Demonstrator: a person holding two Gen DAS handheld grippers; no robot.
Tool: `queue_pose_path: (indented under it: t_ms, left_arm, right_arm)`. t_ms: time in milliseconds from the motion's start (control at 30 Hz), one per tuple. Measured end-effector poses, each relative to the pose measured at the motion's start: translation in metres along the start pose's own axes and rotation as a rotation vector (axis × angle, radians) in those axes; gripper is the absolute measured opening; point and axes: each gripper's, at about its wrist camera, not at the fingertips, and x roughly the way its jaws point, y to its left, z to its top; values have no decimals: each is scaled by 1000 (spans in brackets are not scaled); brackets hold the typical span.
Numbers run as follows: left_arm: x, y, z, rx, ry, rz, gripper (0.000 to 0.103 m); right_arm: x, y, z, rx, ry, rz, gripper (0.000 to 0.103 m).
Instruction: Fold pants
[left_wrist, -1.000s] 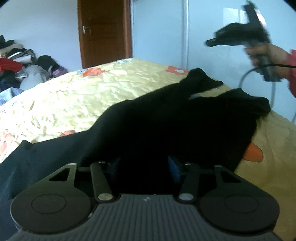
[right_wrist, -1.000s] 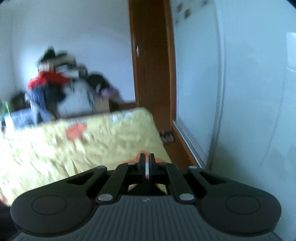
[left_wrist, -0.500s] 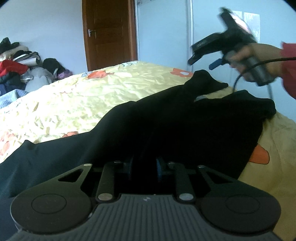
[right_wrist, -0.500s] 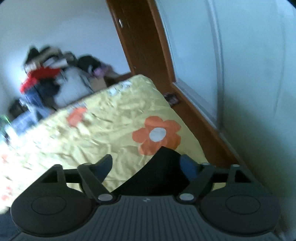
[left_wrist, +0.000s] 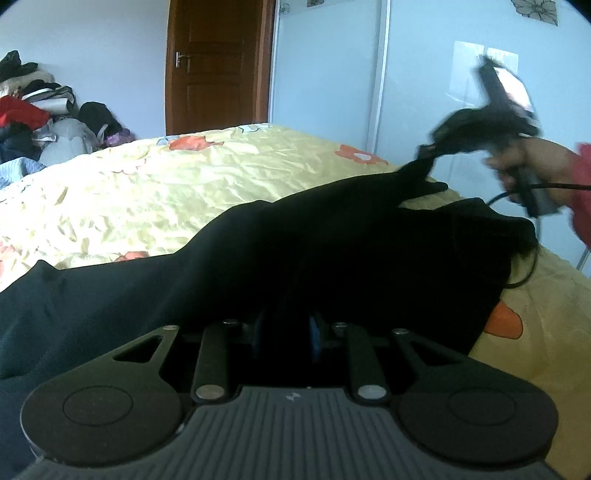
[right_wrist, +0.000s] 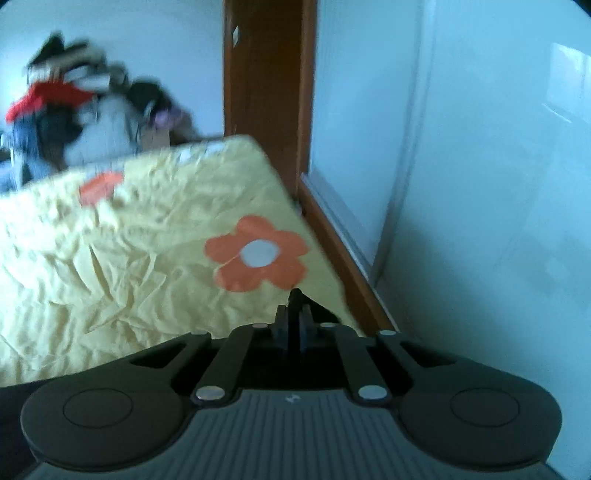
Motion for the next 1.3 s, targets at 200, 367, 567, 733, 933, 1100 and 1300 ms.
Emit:
queue_pose_path:
  t_ms: [200, 367, 567, 733, 933, 1100, 1300]
  left_arm:
    - [-5, 1, 1, -2, -18, -16, 2]
    - [-12, 12, 13, -83, -52, 3, 2]
    - [-55, 28, 40, -98, -200, 32, 2]
    - [-56, 11, 17, -44, -60, -125, 3]
    - [-41, -17, -11, 78, 55, -151, 3]
    - [-39, -14, -10, 66, 68, -189, 5]
    - [-50, -16, -16, 27, 103, -251, 31]
  right_arm:
    - [-56, -45, -17, 182, -95, 112, 5]
    - [-52, -58, -3, 298, -91, 192, 5]
    - [-89, -33, 26, 260, -298, 290, 5]
    - [-108, -65, -27, 327, -237, 210, 5]
    - [-99, -98, -102, 425, -75, 98, 5]
    - [-97, -100, -118, 451, -47, 73, 6]
    - [-112, -106, -130, 543, -44, -79, 65]
